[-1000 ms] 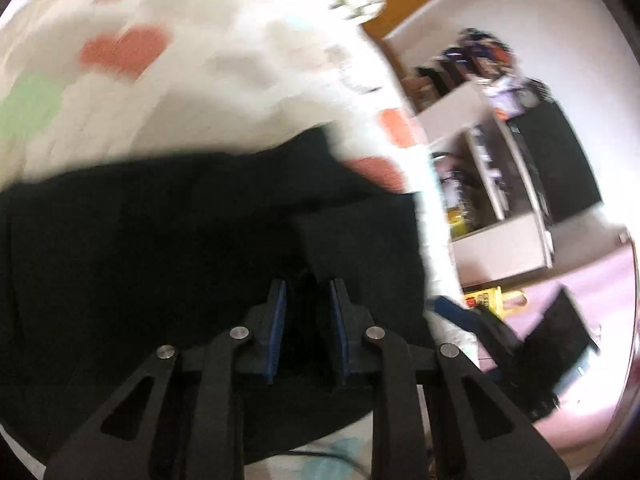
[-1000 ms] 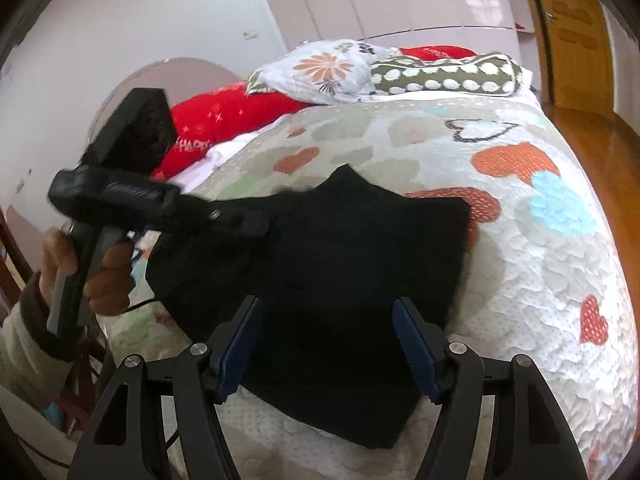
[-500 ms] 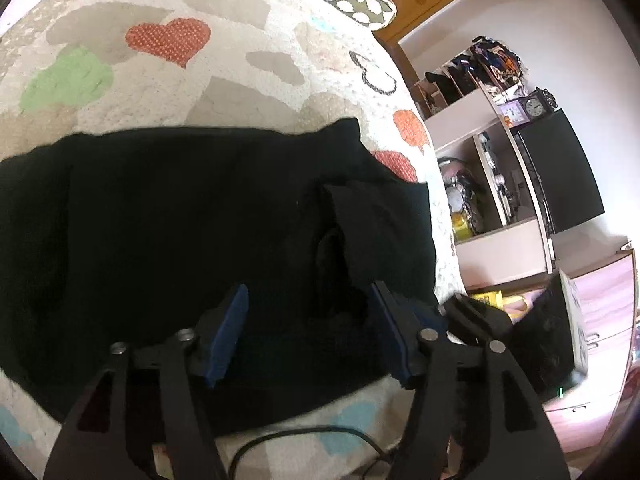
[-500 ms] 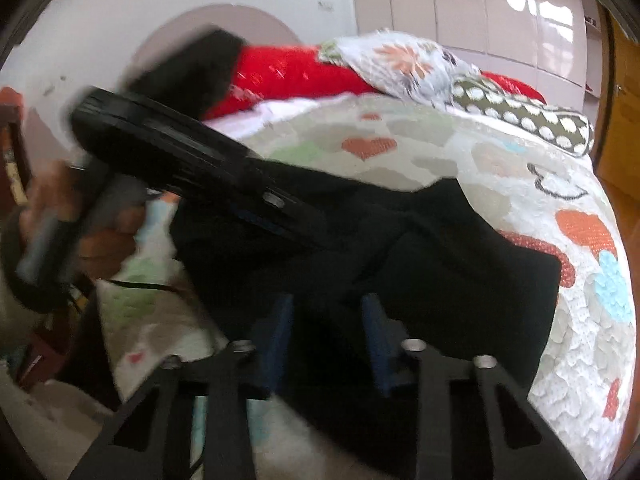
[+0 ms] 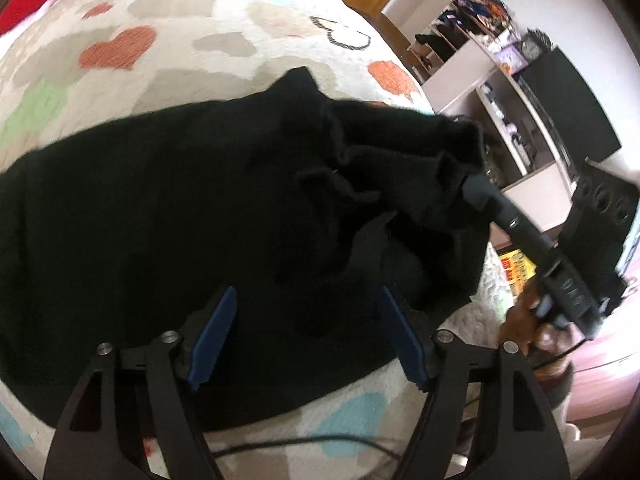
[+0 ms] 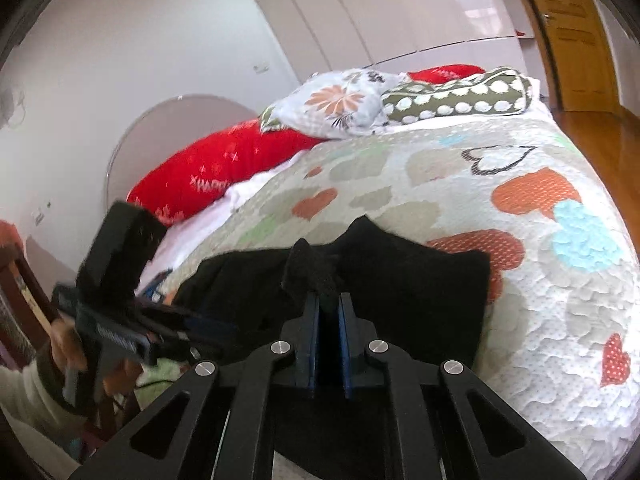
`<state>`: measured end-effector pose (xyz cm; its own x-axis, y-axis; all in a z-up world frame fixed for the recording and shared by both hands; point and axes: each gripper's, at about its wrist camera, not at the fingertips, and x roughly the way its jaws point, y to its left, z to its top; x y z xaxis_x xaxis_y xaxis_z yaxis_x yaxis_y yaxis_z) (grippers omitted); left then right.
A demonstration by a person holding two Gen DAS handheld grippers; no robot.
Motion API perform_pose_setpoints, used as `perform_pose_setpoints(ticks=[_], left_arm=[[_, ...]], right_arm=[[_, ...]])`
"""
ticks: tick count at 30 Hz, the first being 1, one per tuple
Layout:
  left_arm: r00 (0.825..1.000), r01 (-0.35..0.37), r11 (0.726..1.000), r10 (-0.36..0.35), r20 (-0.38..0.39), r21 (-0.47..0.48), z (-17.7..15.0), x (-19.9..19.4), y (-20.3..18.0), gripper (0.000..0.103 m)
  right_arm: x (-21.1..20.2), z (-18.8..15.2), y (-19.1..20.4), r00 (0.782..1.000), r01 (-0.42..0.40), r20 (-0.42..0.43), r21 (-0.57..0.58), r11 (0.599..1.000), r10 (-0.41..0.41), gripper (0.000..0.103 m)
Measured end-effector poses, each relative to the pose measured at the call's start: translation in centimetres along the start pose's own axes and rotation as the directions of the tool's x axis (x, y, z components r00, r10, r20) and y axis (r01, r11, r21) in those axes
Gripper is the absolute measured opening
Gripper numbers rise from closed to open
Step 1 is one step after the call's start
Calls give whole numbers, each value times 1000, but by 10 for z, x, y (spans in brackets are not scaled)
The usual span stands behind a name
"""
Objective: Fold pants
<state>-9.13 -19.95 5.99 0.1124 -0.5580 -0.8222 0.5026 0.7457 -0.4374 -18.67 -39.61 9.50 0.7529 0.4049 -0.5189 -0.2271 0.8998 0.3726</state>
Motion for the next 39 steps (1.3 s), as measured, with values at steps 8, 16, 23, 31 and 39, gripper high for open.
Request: perform_pose_setpoints(ticks=[8,16,23,31,39], left_arm=[[988,-154,983,150,39,100,18,25,-36,73],[956,-291,954,287,62,67,19,16,-4,74],[970,-234,972,233,69,8,3,0,22,75],[982,-141,982,154,105,-128,-9,-34,47,75],[985,-83,983,106,137,-162,-8,-45,48,75]], right_arm=[[-11,4,-13,999,4,31,49,999,-5,7],[-9,4,-11,1000,-18,24,40,999,17,7],[0,-4,15,995,-91,-39,-36,995,90,7],[53,-40,48,969,-94,-239,-155,983,55,12],[40,-36,58,975,-128,-202,-169,977,93,8]])
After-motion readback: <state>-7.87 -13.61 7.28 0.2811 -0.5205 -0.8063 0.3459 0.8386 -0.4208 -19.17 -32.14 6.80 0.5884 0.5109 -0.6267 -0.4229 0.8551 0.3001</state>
